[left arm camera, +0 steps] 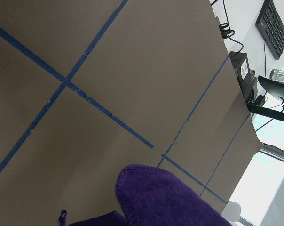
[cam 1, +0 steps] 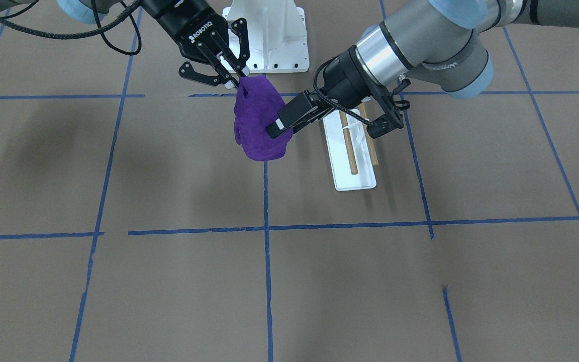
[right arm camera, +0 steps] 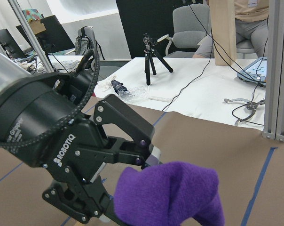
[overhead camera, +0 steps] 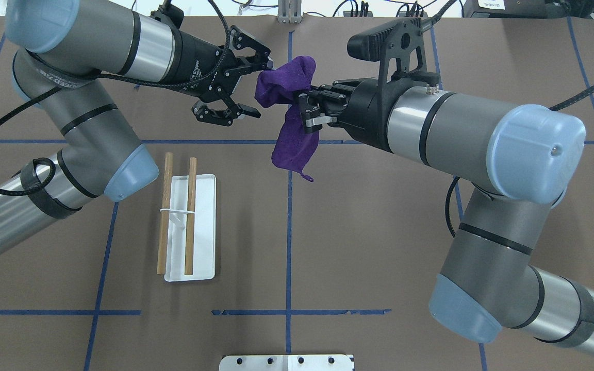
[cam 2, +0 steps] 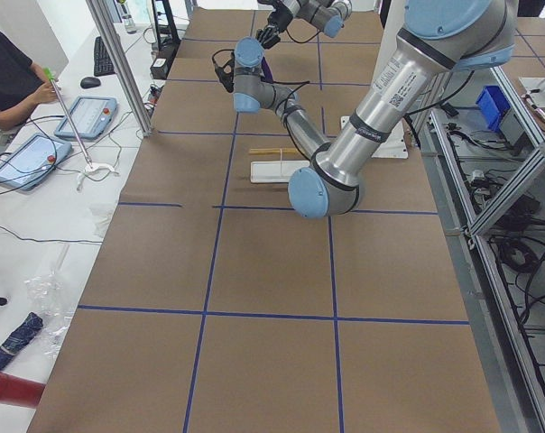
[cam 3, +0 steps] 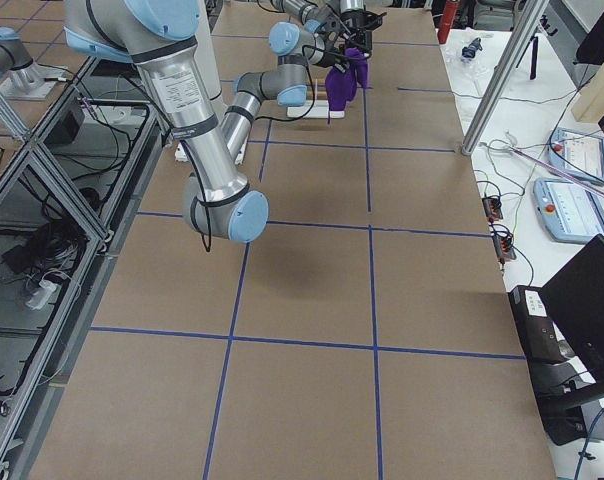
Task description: Hang towel on rack
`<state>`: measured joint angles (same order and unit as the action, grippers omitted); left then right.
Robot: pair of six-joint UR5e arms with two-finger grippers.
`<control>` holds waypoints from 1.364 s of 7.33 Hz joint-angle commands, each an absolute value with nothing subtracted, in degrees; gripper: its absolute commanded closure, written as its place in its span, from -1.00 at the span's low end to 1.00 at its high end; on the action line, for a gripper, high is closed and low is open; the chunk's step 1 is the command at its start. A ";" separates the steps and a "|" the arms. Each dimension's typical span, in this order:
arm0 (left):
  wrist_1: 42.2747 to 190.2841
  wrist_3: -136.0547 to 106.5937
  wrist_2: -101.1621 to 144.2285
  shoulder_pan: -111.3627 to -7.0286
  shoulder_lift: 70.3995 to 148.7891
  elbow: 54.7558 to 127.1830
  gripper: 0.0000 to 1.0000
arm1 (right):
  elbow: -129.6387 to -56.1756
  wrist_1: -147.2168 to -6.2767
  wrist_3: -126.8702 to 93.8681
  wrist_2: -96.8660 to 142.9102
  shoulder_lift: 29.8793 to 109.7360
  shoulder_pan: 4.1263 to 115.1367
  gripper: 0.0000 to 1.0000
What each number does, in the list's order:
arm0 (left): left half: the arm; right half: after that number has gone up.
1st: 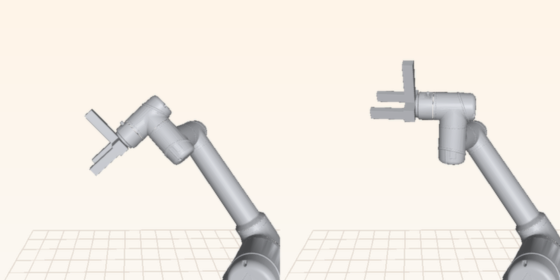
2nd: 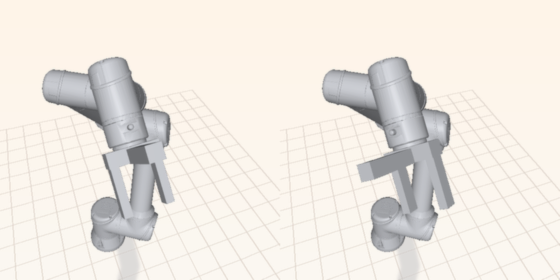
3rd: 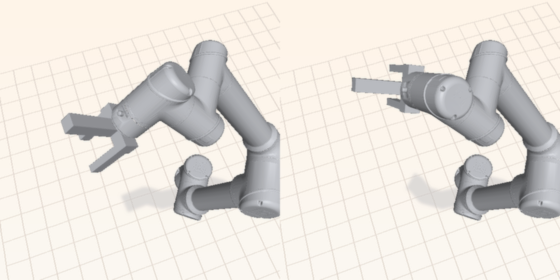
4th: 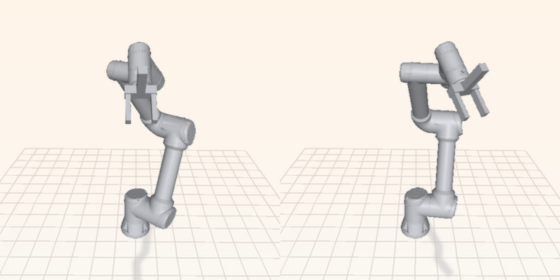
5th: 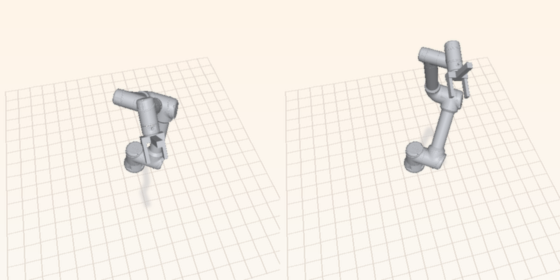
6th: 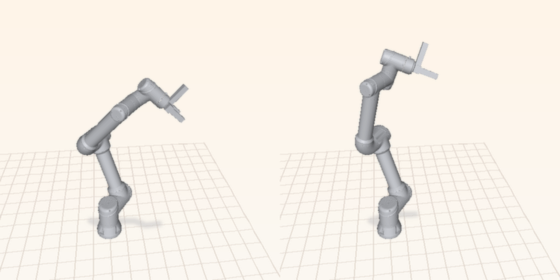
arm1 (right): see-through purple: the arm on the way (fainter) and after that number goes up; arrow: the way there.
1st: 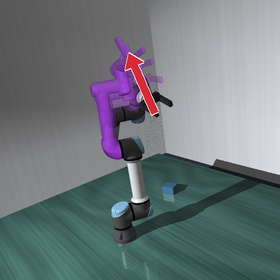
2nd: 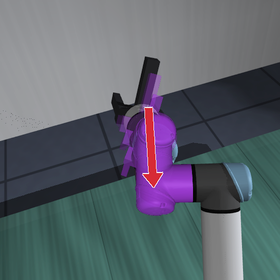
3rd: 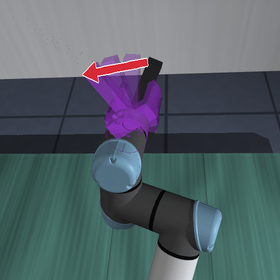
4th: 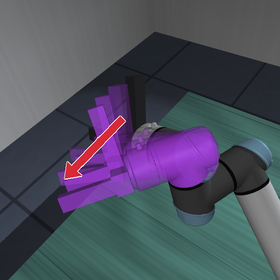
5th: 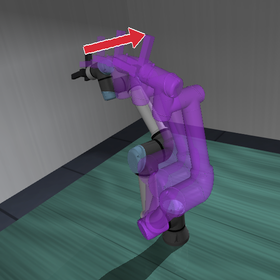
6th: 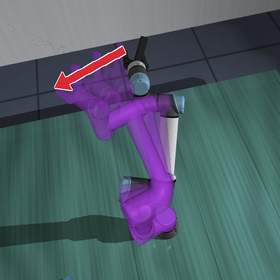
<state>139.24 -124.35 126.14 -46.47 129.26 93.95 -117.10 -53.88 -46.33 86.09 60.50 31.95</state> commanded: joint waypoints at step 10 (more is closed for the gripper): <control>140.54 -124.10 126.30 -47.20 129.02 94.13 1.00 | -124.42 -56.59 -52.73 96.99 68.51 34.25 -1.00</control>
